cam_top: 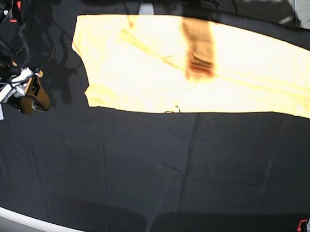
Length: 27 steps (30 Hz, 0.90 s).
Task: Layout the t-shirt on the table in an organized manner, then fold the t-shirt properly
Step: 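Lift the shirt side edges and fold them inward with both grippers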
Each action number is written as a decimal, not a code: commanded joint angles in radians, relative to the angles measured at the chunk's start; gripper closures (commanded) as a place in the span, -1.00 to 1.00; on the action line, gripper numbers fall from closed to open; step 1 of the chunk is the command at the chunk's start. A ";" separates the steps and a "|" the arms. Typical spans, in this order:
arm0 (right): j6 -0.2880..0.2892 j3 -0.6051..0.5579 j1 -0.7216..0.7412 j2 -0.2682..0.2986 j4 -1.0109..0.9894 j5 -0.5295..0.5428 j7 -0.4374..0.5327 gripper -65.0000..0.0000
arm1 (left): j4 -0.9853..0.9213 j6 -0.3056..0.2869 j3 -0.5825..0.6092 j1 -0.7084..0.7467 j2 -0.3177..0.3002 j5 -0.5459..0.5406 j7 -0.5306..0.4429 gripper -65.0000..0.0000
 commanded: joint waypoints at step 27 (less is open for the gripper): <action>0.004 -0.386 0.011 -0.144 0.014 0.050 0.021 0.15 | -0.058 0.065 -0.009 -0.008 -0.034 0.121 -0.089 0.20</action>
